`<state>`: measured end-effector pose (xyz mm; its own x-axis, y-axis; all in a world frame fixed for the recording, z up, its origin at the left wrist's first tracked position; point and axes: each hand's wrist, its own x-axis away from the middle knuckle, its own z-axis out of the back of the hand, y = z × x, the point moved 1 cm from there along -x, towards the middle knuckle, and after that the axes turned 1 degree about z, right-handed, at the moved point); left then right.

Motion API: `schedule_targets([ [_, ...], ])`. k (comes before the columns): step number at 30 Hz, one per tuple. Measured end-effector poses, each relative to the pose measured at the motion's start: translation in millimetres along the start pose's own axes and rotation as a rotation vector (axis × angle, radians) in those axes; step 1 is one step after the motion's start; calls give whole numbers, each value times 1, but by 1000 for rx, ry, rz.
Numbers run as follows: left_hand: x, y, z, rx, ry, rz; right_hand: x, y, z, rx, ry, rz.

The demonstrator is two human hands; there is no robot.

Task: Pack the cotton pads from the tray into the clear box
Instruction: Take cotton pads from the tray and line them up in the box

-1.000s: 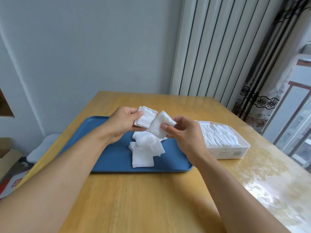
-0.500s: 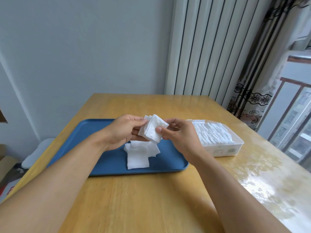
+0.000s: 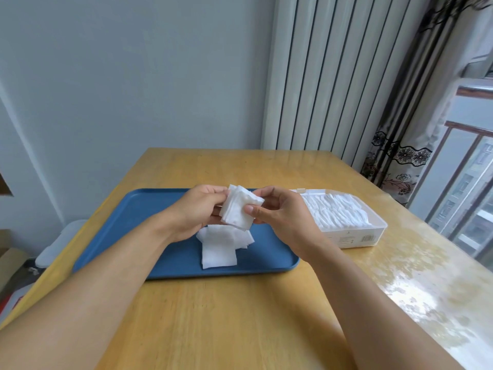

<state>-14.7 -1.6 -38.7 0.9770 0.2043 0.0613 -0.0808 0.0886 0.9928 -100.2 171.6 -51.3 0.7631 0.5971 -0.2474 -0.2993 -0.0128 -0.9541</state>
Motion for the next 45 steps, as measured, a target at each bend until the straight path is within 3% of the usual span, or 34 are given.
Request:
schedule_targets([
  [6, 6, 7, -9, 120, -98, 45, 0, 1, 2, 33, 45, -2],
  [8, 11, 8, -11, -34, -146, -24, 0, 0, 3, 64, 43, -17],
  [11, 11, 8, -9, -230, -72, -100, 2, -8, 9, 153, -64, -51],
  [18, 13, 21, -32, -189, 32, -110, 0, -39, 29, 303, -110, -3],
  [21, 0, 37, -63, -243, 99, -152, 0, -61, 70, 387, -94, 34],
  [23, -13, 48, -94, -371, 92, -209, 1, -64, 116, 332, -3, 14],
  [27, -36, 51, -166, -747, -104, -283, 7, -32, 207, 23, 234, -122],
  [31, -64, 44, -221, -1173, -283, -336, 22, 1, 250, -221, 189, -335],
  [35, -92, 36, -233, -1376, -333, -380, 29, 17, 268, -416, 172, -403],
  [38, -101, 28, -229, -1469, -342, -399, 27, 18, 265, -294, 119, -398],
  [45, -101, 23, -220, -1494, -327, -284, 12, 18, 249, 418, 189, -350],
])
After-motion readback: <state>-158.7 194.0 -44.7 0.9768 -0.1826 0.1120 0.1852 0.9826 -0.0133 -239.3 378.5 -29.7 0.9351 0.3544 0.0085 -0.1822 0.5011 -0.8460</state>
